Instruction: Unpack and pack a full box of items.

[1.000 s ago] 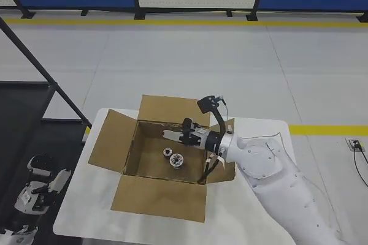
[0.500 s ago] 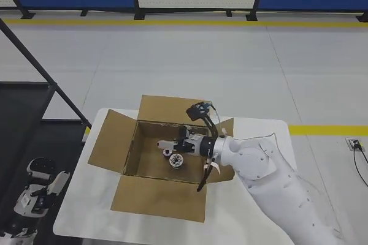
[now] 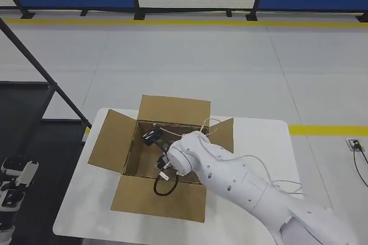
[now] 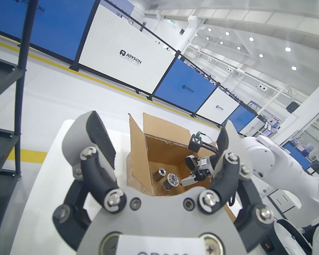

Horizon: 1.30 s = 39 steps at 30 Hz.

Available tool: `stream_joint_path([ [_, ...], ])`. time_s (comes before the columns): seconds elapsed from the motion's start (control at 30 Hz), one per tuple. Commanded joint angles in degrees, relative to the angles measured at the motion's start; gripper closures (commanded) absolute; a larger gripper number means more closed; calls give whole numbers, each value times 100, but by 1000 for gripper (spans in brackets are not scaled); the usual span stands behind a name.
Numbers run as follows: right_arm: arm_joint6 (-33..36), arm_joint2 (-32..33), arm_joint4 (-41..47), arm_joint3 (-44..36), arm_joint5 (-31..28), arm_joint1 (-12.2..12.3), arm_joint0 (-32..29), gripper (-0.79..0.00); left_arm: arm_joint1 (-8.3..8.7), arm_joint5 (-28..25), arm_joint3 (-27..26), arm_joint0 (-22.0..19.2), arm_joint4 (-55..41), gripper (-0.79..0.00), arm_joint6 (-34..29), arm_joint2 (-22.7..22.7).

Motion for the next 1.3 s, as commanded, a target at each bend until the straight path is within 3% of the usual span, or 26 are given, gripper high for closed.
stream_joint_path([
  [0.0,-65,-121,-32,520,117,-166,56,-785,0,1,0,-1,2,-785,2,1],
  [0.2,-299,-320,126,1678,135,-700,82,-785,0,1,0,-1,2,-785,2,1],
  [0.43,-794,-278,316,2676,-196,-1092,89,-785,0,1,0,-1,2,-785,2,1],
  [0.5,-994,-266,298,2901,-176,-1177,94,-643,0,1,0,-1,2,-785,2,1],
  [0.57,-1103,-269,258,3091,-157,-1258,97,-379,0,1,0,-1,2,-785,2,1],
  [0.6,-1133,-266,251,3176,-148,-1296,96,-311,0,1,0,-1,2,-785,2,1],
  [0.7,-1116,-252,243,3427,-214,-1400,118,-246,0,1,0,-1,2,-785,2,1],
  [0.83,-1159,-205,271,3669,-394,-1513,150,0,0,1,0,-1,2,-785,2,1],
  [1.07,-1371,-67,304,3788,-718,-1608,323,0,0,1,0,-1,2,-785,2,1],
  [1.27,-1045,25,228,3525,-750,-1580,444,0,0,1,0,-1,2,-785,2,1],
])
